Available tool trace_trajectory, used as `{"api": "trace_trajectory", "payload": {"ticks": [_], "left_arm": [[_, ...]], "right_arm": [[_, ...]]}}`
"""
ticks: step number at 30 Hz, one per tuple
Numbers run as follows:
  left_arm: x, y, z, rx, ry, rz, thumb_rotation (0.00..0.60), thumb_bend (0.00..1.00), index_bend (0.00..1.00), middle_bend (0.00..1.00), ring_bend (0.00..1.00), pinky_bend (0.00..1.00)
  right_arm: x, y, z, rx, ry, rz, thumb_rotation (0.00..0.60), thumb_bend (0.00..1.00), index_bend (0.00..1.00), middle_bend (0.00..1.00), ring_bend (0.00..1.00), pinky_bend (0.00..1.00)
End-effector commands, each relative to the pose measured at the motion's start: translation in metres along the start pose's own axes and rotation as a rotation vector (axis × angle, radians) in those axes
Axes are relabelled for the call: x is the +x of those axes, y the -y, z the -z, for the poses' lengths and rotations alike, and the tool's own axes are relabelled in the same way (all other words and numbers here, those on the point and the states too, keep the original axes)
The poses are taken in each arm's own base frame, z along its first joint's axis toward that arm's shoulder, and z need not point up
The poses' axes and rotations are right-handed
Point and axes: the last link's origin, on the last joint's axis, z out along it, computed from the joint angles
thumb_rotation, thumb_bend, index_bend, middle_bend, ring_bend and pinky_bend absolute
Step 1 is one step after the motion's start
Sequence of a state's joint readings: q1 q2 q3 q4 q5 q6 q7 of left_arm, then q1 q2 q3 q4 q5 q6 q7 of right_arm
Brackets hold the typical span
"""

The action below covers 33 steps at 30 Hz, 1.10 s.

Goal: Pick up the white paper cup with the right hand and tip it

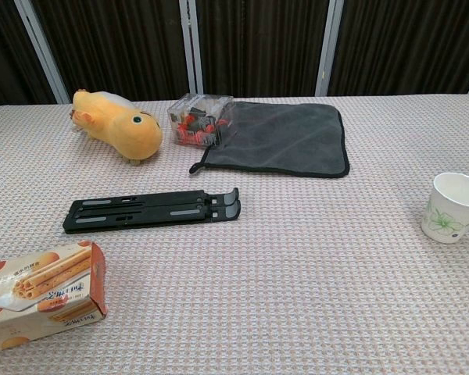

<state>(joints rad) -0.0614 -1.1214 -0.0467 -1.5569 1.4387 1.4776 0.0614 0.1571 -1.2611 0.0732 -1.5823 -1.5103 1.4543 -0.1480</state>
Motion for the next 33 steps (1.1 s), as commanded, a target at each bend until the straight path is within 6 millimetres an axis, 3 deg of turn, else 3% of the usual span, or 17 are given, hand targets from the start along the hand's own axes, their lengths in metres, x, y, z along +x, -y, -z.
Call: {"api": "trace_trajectory", "payload": {"ticks": [1, 14, 17, 19, 33], "left_arm": [[0.0, 0.0, 0.0, 0.0, 0.0, -0.001, 0.6, 0.0, 0.0, 0.0, 0.0, 0.0], [0.003, -0.002, 0.0, -0.006, -0.011, 0.005, 0.6, 0.0, 0.0, 0.0, 0.0, 0.0], [0.004, -0.002, -0.001, -0.005, -0.012, 0.012, 0.6, 0.0, 0.0, 0.0, 0.0, 0.0], [0.004, -0.002, -0.001, -0.006, -0.011, 0.015, 0.6, 0.0, 0.0, 0.0, 0.0, 0.0], [0.007, 0.0, 0.001, -0.003, -0.007, 0.027, 0.6, 0.0, 0.0, 0.0, 0.0, 0.0]], "right_arm": [[0.0, 0.0, 0.0, 0.002, 0.002, 0.001, 0.6, 0.09, 0.0, 0.0, 0.0, 0.0], [0.0, 0.003, 0.003, 0.011, 0.013, -0.004, 0.6, 0.09, 0.01, 0.0, 0.0, 0.0], [-0.001, 0.006, 0.002, 0.016, 0.022, -0.003, 0.6, 0.08, 0.04, 0.0, 0.0, 0.0], [-0.002, 0.01, -0.001, 0.022, 0.028, -0.001, 0.6, 0.08, 0.13, 0.0, 0.0, 0.0], [-0.016, 0.041, -0.046, 0.009, 0.159, 0.047, 0.6, 0.09, 0.17, 0.0, 0.0, 0.0]]}}
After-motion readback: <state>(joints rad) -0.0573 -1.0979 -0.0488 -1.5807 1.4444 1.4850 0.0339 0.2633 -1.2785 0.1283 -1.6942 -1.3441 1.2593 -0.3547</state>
